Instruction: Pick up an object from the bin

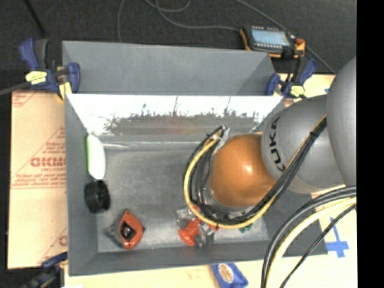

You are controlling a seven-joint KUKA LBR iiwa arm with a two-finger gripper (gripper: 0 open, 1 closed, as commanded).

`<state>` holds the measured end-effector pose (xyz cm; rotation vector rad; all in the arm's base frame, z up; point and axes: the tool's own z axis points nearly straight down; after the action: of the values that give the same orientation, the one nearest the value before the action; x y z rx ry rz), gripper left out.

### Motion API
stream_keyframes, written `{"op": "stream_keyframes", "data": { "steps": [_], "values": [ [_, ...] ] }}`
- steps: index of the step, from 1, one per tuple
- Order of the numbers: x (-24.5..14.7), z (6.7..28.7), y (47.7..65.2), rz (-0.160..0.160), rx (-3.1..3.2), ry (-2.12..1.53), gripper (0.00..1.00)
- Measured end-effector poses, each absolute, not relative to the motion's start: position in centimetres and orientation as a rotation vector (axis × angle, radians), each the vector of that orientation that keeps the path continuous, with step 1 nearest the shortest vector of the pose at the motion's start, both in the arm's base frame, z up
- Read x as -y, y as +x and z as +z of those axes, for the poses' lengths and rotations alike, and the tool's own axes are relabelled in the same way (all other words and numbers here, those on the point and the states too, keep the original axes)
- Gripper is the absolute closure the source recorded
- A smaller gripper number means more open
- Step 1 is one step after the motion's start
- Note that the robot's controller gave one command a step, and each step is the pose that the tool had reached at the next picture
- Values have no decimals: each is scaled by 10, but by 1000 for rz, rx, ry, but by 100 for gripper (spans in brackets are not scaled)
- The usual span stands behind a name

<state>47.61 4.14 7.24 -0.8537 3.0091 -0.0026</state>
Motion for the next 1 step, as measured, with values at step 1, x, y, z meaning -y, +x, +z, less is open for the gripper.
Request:
{"op": "stream_keyframes", "data": {
  "steps": [1],
  "values": [
    [0, 71, 482, 2, -3006, -892, 100]
  ]
}}
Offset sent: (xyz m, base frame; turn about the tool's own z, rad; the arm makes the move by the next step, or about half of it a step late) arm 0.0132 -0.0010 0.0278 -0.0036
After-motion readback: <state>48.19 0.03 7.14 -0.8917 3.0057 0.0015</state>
